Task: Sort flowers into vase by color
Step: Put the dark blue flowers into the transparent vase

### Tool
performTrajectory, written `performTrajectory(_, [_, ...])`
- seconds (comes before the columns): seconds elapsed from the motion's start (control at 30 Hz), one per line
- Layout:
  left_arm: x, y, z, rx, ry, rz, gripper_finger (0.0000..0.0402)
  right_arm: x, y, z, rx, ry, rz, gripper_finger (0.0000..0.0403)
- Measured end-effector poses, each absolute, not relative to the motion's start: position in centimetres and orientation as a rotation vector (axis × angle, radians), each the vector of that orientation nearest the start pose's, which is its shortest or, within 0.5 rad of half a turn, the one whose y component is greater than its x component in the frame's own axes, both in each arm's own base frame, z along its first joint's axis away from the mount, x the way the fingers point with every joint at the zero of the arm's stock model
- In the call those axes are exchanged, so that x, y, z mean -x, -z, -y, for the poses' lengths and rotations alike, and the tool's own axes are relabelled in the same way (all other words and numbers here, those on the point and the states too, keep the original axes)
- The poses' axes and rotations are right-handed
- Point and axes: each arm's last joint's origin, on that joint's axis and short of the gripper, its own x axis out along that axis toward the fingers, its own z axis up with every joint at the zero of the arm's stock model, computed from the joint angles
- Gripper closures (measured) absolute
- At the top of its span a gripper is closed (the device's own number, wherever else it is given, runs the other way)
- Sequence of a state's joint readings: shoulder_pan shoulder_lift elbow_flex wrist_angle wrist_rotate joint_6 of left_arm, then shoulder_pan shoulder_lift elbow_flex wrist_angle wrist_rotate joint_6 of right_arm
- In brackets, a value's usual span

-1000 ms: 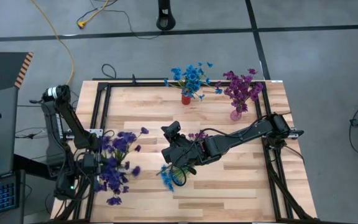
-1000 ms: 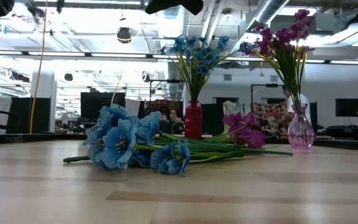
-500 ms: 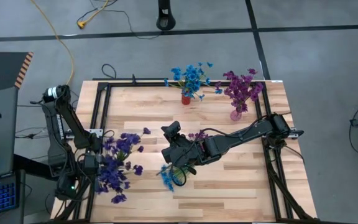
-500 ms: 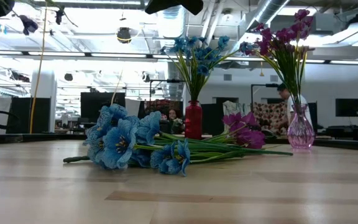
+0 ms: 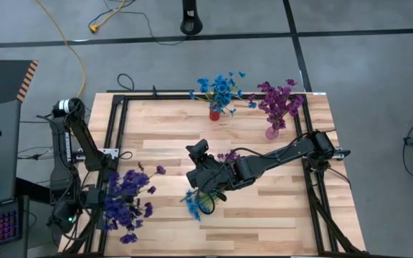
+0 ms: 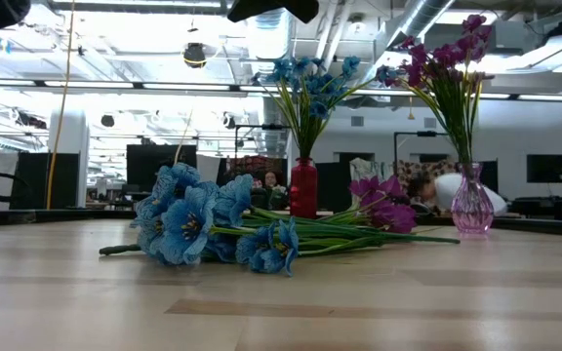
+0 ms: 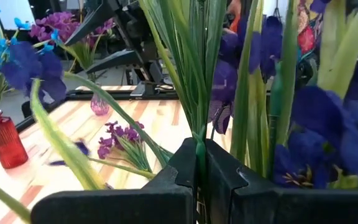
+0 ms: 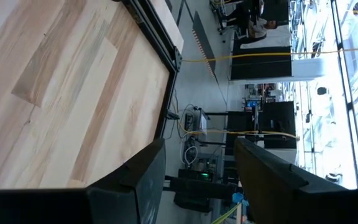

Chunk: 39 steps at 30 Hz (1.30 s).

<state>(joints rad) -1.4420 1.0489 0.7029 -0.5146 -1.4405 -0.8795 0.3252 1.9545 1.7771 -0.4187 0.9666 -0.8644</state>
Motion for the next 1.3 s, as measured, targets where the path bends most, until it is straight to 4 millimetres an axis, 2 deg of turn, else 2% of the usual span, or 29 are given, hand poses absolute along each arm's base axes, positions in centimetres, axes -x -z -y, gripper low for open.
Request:
performTrajectory(0.23, [-4.6,-25.2,18.2,0.022,-0.017,-0.089,0.0401,-42.5,-31.6,-11.9,1.034,0.389,-0.692,0.0184])
performTrajectory(0.4, [-4.5,-25.1,18.2,0.018,-0.016,-0.088,0.0401,-42.7,-31.4,-12.3,0.785,0.262,-0.614,0.0184])
performTrajectory(0.57, [-4.5,-24.2,17.9,0.012,-0.037,-0.067,0.0401,-43.0,-31.2,-12.5,0.532,0.103,-0.575,0.0184])
performTrajectory(0.97, [-4.5,-24.2,17.9,0.007,-0.045,-0.056,0.0401,-43.4,-31.1,-11.8,0.269,-0.027,-0.564,0.0184])
performTrajectory(1.13, [-4.5,-24.2,17.9,-0.006,-0.044,-0.057,0.0401,-43.7,-30.9,-12.2,0.163,-0.093,-0.552,0.0163])
performTrajectory(1.3, [-4.5,-24.2,17.9,-0.006,-0.043,-0.058,0.0401,-44.8,-30.7,-13.2,0.077,-0.101,-0.447,0.0128])
